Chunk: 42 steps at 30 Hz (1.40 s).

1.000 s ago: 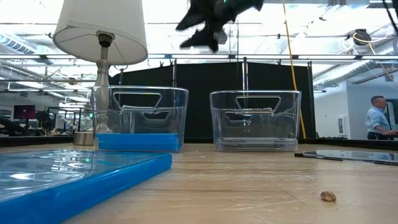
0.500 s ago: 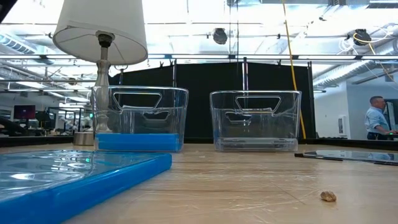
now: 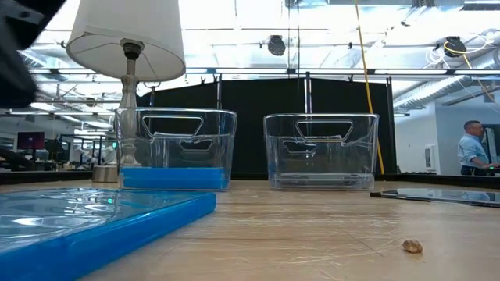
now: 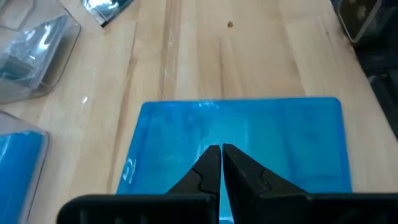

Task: Pick & place jewel cases by type
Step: Put the black CD case into the right transparent bin

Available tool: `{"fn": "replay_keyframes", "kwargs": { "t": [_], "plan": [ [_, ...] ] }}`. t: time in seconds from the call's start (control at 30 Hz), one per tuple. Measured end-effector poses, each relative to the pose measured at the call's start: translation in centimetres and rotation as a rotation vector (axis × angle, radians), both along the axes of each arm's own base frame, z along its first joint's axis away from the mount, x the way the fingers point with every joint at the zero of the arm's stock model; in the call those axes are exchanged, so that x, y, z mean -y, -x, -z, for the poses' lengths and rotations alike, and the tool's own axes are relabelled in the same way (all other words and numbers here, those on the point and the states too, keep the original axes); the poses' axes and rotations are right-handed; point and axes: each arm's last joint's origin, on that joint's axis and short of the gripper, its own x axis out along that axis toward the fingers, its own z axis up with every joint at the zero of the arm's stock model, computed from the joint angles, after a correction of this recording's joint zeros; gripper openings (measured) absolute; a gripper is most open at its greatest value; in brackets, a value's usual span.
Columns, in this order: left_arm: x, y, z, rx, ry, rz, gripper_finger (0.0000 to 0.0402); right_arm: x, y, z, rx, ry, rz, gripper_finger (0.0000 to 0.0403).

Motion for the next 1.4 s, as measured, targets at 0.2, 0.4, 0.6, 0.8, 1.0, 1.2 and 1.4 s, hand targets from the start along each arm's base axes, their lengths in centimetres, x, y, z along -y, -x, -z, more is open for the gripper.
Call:
{"fn": "replay_keyframes", "kwargs": {
  "t": [0.2, 0.4, 0.6, 0.8, 1.0, 1.2, 1.4],
  "plan": [
    [-0.6, -2.2, -0.6, 0.067, 0.027, 0.009, 0.0026, -1.3, 0.8, 5.9, 0.196, -0.027, -0.02, 0.0002],
    [-3.2, -6.1, -1.4, 0.037, 0.069, 0.057, 0.0026, -0.3, 1.6, 8.9, 0.301, 0.091, 0.038, 0.0001],
    [-5.2, -8.7, -2.1, 0.066, 0.095, 0.117, 0.0026, 0.6, 2.4, 11.0, 0.234, 0.149, 0.038, 0.0001],
    [-5.4, -9.1, -2.3, 0.076, -0.061, 0.251, 0.0026, 0.5, 2.8, 11.7, 0.124, 0.082, -0.044, 0.0],
    [-4.7, -8.7, -2.4, 0.086, -0.049, 0.266, 0.0026, 0.1, 3.1, 11.7, 0.11, 0.015, -0.047, 0.0],
    [-3.5, -7.7, -2.3, 0.077, -0.039, 0.297, 0.0026, 0.1, 3.1, 11.7, 0.097, 0.002, -0.073, 0.0],
    [-2.9, -6.8, -2.0, 0.035, -0.067, 0.323, 0.0026, -0.7, 3.1, 11.5, 0.052, -0.116, -0.246, 0.0]
  ]
}}
